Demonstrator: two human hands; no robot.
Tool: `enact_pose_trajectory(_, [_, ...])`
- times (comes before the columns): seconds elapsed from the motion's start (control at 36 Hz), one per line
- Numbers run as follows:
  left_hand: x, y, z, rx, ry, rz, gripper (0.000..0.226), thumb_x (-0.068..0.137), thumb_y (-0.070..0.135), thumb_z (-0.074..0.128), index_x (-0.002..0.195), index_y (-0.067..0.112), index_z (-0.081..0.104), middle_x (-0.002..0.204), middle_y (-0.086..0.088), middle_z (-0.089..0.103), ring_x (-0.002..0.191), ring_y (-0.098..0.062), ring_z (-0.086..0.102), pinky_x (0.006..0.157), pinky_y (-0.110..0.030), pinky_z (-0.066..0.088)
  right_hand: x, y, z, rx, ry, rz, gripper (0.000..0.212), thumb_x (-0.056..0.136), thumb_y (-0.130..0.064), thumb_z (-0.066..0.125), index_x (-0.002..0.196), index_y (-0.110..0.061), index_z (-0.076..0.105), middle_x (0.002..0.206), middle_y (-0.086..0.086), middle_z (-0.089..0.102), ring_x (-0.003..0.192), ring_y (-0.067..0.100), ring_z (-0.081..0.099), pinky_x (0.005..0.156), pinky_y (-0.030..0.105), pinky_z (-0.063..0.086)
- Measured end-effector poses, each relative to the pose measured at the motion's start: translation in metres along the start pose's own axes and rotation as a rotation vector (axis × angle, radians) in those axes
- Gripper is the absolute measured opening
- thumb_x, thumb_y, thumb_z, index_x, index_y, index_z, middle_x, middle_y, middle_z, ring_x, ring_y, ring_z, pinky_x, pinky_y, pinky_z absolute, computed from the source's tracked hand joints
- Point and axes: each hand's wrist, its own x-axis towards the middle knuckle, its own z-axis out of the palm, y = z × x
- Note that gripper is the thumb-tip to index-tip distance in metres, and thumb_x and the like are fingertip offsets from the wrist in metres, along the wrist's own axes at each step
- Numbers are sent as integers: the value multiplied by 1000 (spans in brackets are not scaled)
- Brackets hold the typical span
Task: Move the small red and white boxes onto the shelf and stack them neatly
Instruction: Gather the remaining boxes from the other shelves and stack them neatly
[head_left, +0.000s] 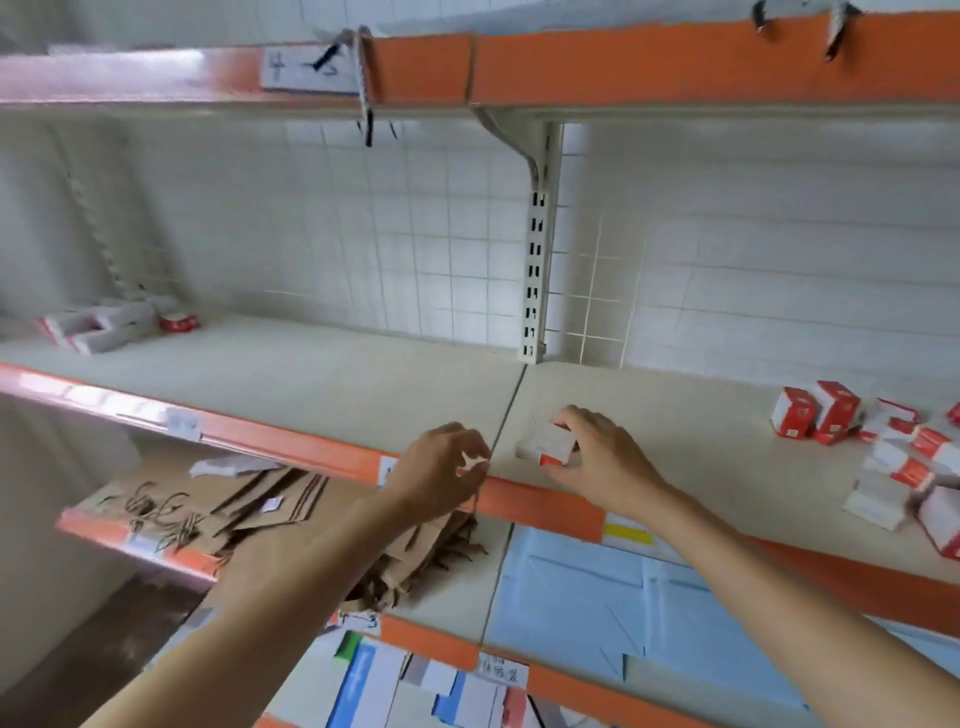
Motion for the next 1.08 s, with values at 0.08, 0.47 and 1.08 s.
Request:
enact_pose_trajectory(0.08, [-16, -35, -26, 35, 6, -18, 11, 84, 17, 63, 94, 15, 68, 88, 1, 60, 70, -9, 55, 67, -20, 42, 19, -35, 16, 17, -9, -43, 41, 82, -28, 64, 117, -14, 49, 116, 4, 56, 106, 23, 49, 84, 34, 39])
enact_pose_trajectory(0.47, [-142, -222, -181, 260, 117, -268, 14, 88, 25, 58, 98, 18, 66, 98, 3, 63, 77, -9, 55, 69, -25, 46, 121, -258, 142, 39, -160, -318, 42, 83, -31, 63, 119, -17, 48, 120, 1, 54, 112, 20, 48, 87, 32, 37])
enact_pose_trajectory(1.08, [-143, -409, -268, 298, 176, -512, 18, 90, 26, 56, 103, 18, 66, 99, 4, 61, 83, -12, 59, 77, -31, 51, 305, -413, 272, 71, -171, -528, 42, 83, -39, 59, 116, -19, 45, 113, -1, 42, 104, 20, 49, 92, 33, 32])
